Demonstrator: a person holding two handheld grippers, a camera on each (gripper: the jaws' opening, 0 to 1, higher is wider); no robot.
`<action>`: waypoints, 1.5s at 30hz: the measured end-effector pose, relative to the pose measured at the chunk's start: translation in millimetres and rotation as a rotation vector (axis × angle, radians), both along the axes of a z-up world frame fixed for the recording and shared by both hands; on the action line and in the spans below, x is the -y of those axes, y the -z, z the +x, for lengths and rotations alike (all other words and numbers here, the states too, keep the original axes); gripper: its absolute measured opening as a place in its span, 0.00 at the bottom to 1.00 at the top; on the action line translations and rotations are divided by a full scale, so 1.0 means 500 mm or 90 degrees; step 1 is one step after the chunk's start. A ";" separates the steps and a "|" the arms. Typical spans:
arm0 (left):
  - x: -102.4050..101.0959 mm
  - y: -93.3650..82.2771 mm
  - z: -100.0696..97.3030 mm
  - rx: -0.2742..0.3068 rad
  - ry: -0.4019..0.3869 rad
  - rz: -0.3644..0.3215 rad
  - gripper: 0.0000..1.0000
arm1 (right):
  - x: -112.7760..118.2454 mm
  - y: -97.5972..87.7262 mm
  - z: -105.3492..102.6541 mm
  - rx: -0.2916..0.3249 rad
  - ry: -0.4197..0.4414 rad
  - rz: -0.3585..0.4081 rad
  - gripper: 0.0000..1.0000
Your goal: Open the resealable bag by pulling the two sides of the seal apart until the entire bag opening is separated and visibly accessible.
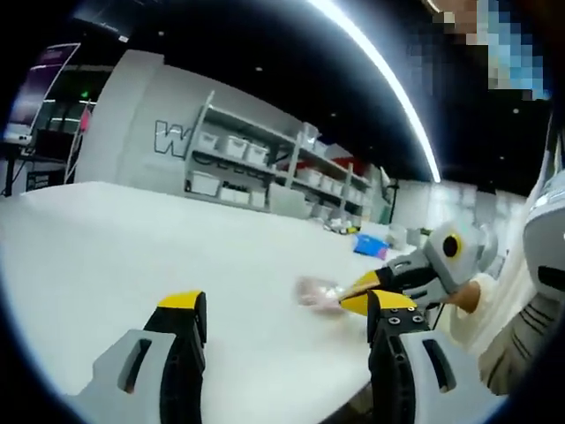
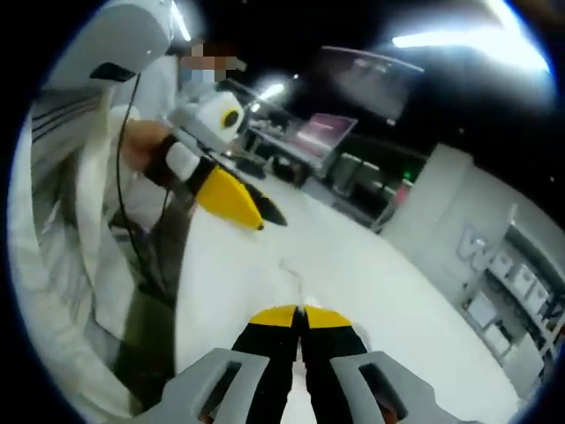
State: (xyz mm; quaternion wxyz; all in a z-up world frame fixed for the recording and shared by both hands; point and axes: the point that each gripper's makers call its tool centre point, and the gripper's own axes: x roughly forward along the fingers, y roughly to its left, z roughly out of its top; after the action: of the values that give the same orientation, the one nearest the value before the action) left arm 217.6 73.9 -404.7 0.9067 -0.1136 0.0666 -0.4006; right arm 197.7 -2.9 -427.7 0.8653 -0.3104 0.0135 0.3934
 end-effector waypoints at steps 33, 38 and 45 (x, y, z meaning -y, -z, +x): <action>0.065 0.023 -0.044 -0.323 0.118 -0.191 0.30 | -0.007 -0.011 -0.008 -0.018 0.044 0.151 0.00; 0.094 0.016 -0.054 -0.370 0.159 -0.250 0.25 | -0.007 -0.013 -0.009 -0.020 0.047 0.162 0.00; 0.111 0.025 -0.049 -0.399 0.165 -0.279 0.22 | -0.004 -0.020 -0.006 -0.014 0.053 0.185 0.00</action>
State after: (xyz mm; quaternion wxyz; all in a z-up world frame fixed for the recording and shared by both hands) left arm 193.0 18.6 -417.3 0.7391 -0.4113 0.2666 -0.4620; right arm 194.5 -1.0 -417.7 0.9166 -0.1766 -0.0215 0.3580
